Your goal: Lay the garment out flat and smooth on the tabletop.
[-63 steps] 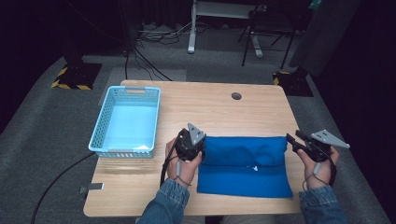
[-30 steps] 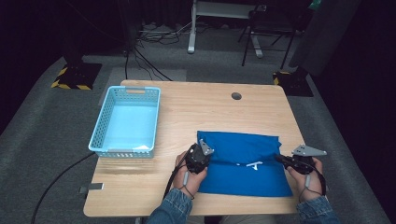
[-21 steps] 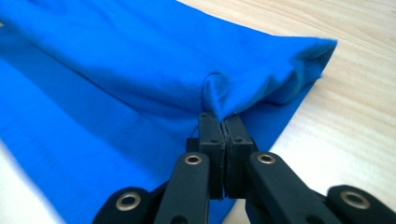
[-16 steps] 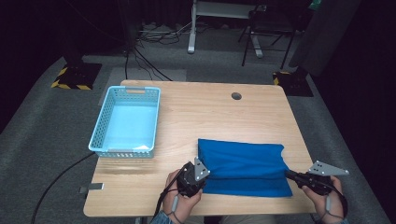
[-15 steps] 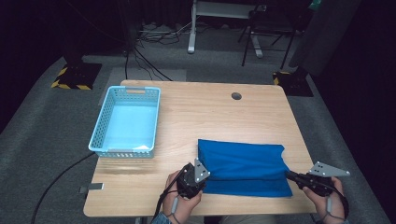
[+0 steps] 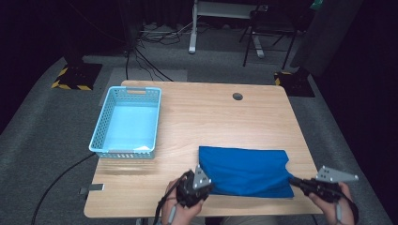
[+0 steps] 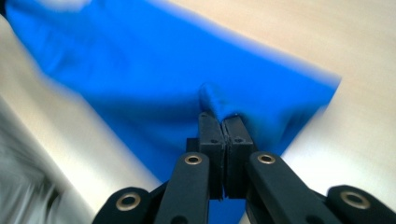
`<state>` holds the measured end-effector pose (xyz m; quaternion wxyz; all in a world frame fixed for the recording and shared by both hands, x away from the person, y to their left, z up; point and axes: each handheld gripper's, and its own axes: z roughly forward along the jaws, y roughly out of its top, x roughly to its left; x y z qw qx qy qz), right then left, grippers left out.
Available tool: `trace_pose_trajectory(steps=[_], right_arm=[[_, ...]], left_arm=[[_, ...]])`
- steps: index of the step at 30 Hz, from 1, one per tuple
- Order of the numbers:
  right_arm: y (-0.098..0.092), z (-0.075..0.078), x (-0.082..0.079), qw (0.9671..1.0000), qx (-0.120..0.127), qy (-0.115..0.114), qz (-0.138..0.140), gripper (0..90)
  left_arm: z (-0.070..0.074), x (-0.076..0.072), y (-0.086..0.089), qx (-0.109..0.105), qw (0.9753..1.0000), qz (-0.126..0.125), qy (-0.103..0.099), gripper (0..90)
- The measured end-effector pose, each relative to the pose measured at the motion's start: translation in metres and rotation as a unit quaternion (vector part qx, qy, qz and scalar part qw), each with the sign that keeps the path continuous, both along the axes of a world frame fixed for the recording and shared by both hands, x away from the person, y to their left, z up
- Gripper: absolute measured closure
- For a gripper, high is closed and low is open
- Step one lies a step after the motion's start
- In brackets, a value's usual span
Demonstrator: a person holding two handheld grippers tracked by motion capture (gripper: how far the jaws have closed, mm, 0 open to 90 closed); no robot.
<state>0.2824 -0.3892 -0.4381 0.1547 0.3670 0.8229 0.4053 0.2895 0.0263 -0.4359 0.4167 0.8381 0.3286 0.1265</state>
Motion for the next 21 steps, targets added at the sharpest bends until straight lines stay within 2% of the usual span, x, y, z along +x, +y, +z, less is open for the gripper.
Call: trace_pose_trajectory(steps=[1, 2, 3, 4, 5, 6, 7, 8, 9, 10, 12, 14, 17, 18, 19, 20, 21], right_arm=[[0.001, 0.006, 0.019, 0.9991, 0.022, -0.027, -0.025, 88.3], [0.004, 0.01, 0.045, 0.9935, 0.032, -0.078, -0.076, 74.4], [0.008, 0.01, 0.07, 0.9826, 0.052, -0.115, -0.136, 63.0], [0.012, 0.01, 0.087, 0.9804, 0.06, -0.112, -0.151, 60.2], [0.015, 0.01, 0.092, 0.9792, 0.064, -0.113, -0.156, 49.4], [0.018, 0.011, 0.091, 0.978, 0.064, -0.128, -0.152, 41.2], [0.019, 0.01, 0.087, 0.9769, 0.061, -0.143, -0.146, 40.7], [0.017, 0.008, 0.084, 0.9781, 0.062, -0.141, -0.14, 40.3], [0.015, 0.003, 0.084, 0.9806, 0.066, -0.125, -0.136, 39.4], [0.014, -0.002, 0.085, 0.9835, 0.061, -0.109, -0.131, 38.7], [0.014, -0.01, 0.087, 0.9877, 0.04, -0.093, -0.12, 37.5], [0.016, -0.019, 0.086, 0.9902, 0.034, -0.079, -0.11, 36.7], [0.02, -0.029, 0.085, 0.994, 0.024, -0.063, -0.087, 36.6], [0.023, -0.033, 0.087, 0.9959, 0.019, -0.048, -0.075, 36.6], [0.023, -0.033, 0.087, 0.9959, 0.019, -0.048, -0.075, 36.6], [0.024, -0.037, 0.089, 0.9968, 0.013, -0.04, -0.069, 36.2], [0.029, -0.045, 0.093, 0.9985, -0.008, -0.015, -0.051, 34.8]], left_arm=[[0.006, 0.031, 0.0, -0.009, 0.9984, 0.048, -0.03, 84.9], [0.008, 0.063, 0.004, -0.017, 0.9922, 0.116, -0.043, 77.2], [0.011, 0.086, 0.006, 0.002, 0.9872, 0.158, -0.021, 61.7], [0.014, 0.095, 0.008, 0.011, 0.9855, 0.169, -0.011, 57.8], [0.017, 0.094, 0.009, 0.019, 0.9849, 0.171, -0.024, 54.2], [0.018, 0.089, 0.009, 0.035, 0.984, 0.17, -0.04, 52.1], [0.017, 0.085, 0.008, 0.043, 0.9846, 0.163, -0.044, 51.0], [0.015, 0.082, 0.007, 0.048, 0.9857, 0.156, -0.041, 49.9], [0.01, 0.08, 0.005, 0.049, 0.9865, 0.151, -0.039, 48.8], [0.006, 0.079, 0.003, 0.05, 0.9874, 0.147, -0.033, 48.7], [-0.004, 0.077, -0.001, 0.056, 0.9882, 0.141, -0.022, 47.0], [-0.014, 0.076, -0.006, 0.067, 0.9893, 0.13, -0.005, 46.7], [-0.022, 0.077, -0.009, 0.068, 0.9899, 0.124, 0.005, 46.0], [-0.031, 0.078, -0.014, 0.084, 0.9902, 0.11, 0.02, 45.3], [-0.031, 0.078, -0.014, 0.084, 0.9902, 0.11, 0.02, 44.2], [-0.036, 0.077, -0.018, 0.093, 0.9901, 0.103, 0.02, 44.2], [-0.043, 0.077, -0.022, 0.099, 0.9905, 0.09, 0.033, 44.3]])
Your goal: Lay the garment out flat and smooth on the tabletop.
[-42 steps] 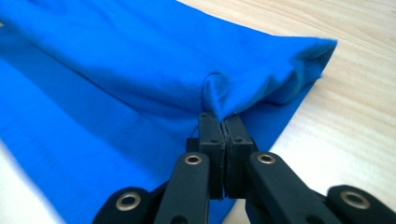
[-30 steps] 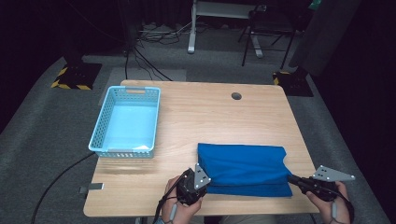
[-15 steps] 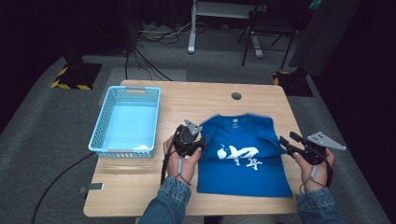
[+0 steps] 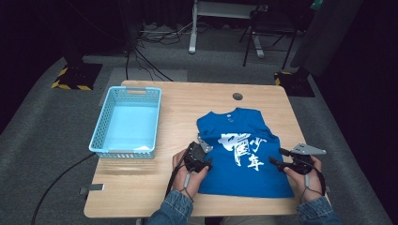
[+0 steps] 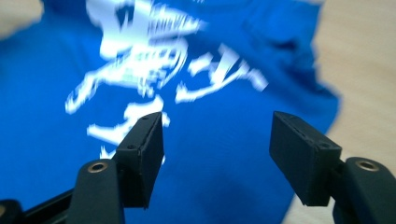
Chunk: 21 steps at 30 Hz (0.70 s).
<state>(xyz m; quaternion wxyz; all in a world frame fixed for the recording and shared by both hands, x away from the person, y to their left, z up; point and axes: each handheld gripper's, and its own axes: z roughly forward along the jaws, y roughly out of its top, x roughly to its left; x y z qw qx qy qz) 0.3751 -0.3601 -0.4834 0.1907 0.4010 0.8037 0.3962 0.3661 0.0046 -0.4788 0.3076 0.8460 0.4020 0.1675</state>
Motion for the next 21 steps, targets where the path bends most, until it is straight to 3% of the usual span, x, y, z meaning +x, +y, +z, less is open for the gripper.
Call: trace_pose_trajectory(steps=[2, 3, 7, 9, 14, 21], right_arm=[[0.002, -0.003, 0.001, 1.0, -0.004, 0.005, 0.004, 33.4], [0.005, -0.008, 0.002, 0.9996, -0.017, 0.019, 0.014, 33.2], [0.007, -0.017, -0.001, 0.9985, -0.036, 0.035, 0.022, 32.5], [0.006, -0.018, -0.007, 0.9987, -0.032, 0.032, 0.025, 32.7], [0.01, -0.018, -0.028, 0.9984, -0.032, 0.032, 0.033, 32.8], [0.016, -0.016, -0.055, 0.9972, -0.042, 0.043, 0.045, 32.0]], left_arm=[[-0.005, -0.001, -0.002, 0.006, 0.9999, -0.007, 0.011, 44.3], [-0.011, -0.003, -0.003, 0.01, 0.9997, -0.015, 0.017, 44.6], [-0.014, -0.014, 0.002, -0.004, 0.9998, -0.018, 0.006, 48.5], [-0.014, -0.022, 0.005, -0.011, 0.9997, -0.023, 0.007, 50.6], [-0.012, -0.048, 0.013, 0.0, 0.9992, -0.036, 0.019, 52.2], [-0.009, -0.07, 0.02, 0.006, 0.9982, -0.046, 0.037, 52.7]])
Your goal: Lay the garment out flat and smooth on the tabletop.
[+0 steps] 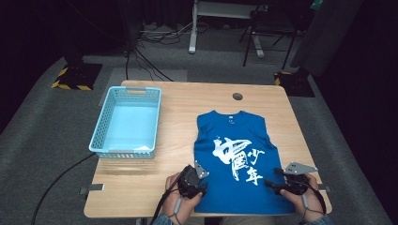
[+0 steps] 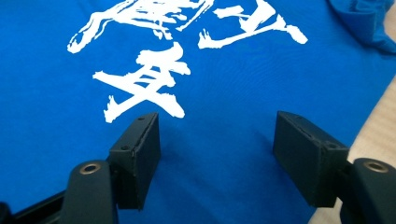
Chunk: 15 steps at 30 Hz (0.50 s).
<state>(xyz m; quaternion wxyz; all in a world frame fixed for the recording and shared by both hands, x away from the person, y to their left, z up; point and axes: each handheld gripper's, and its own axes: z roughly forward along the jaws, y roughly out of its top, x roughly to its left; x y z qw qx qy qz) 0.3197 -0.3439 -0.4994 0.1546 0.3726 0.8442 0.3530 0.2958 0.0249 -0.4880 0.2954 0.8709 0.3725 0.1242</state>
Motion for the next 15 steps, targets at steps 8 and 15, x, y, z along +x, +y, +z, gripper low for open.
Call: trace_pose_trajectory(steps=[8, 15], right_arm=[[-0.002, 0.01, 0.01, 0.9995, 0.023, -0.017, -0.011, 29.4], [0.002, 0.0, 0.04, 0.9998, 0.011, -0.011, -0.015, 27.6]], left_arm=[[0.008, 0.008, 0.002, -0.034, 0.9988, 0.022, -0.027, 45.3], [-0.002, 0.043, -0.008, -0.022, 0.9981, 0.052, -0.024, 39.4]])
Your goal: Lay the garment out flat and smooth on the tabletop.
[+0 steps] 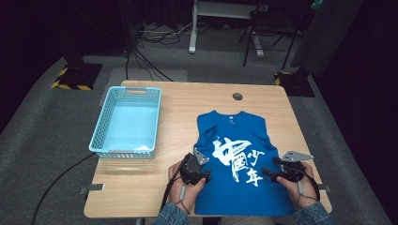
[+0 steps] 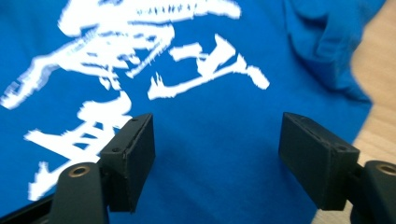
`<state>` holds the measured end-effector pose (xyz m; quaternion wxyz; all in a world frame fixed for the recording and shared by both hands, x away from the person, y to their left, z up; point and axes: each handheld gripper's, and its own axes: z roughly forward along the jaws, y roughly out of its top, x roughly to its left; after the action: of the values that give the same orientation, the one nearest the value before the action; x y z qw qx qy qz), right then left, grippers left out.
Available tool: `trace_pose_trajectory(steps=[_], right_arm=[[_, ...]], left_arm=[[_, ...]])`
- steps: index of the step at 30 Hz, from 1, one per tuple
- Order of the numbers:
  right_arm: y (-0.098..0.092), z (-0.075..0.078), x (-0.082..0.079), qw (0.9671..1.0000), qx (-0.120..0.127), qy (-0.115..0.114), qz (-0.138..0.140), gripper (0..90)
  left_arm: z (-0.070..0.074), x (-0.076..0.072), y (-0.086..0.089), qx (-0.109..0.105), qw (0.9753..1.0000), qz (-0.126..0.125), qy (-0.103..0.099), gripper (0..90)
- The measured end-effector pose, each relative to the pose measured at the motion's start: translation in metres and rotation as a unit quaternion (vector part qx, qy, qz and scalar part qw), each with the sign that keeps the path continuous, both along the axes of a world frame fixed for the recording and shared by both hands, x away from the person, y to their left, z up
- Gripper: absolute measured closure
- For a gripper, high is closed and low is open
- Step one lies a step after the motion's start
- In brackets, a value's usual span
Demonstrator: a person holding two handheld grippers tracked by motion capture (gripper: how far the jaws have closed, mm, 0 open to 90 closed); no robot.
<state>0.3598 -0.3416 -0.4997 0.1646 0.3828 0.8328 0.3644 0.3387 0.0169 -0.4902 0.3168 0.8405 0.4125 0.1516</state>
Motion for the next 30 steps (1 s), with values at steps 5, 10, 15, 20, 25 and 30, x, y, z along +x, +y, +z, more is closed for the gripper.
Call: trace_pose_trajectory(steps=[5, 10, 15, 20, 25, 30], right_arm=[[-0.002, -0.004, -0.006, 1.0, 0.002, -0.006, 0.004, 26.5], [-0.006, -0.003, -0.024, 1.0, -0.002, -0.001, 0.007, 26.5], [-0.008, 0.002, -0.041, 0.9995, -0.018, 0.024, 0.014, 27.4], [-0.007, 0.01, -0.028, 0.9998, 0.013, -0.012, -0.001, 26.4], [-0.003, 0.003, -0.001, 0.9998, 0.014, -0.013, -0.005, 26.2], [-0.003, -0.005, -0.003, 0.9999, 0.003, -0.007, -0.012, 26.3]], left_arm=[[-0.005, -0.012, -0.001, 0.007, 0.9998, -0.011, -0.011, 42.0], [-0.003, -0.038, 0.001, 0.01, 0.9993, -0.036, -0.005, 45.2], [-0.001, -0.049, 0.003, 0.002, 0.9994, -0.036, 0.003, 43.4], [0.005, -0.029, 0.002, -0.011, 0.9997, -0.008, -0.021, 36.9], [0.0, -0.01, -0.006, 0.003, 0.9999, -0.002, -0.013, 35.1], [-0.007, -0.009, -0.007, -0.003, 0.9999, -0.005, -0.012, 34.8]])
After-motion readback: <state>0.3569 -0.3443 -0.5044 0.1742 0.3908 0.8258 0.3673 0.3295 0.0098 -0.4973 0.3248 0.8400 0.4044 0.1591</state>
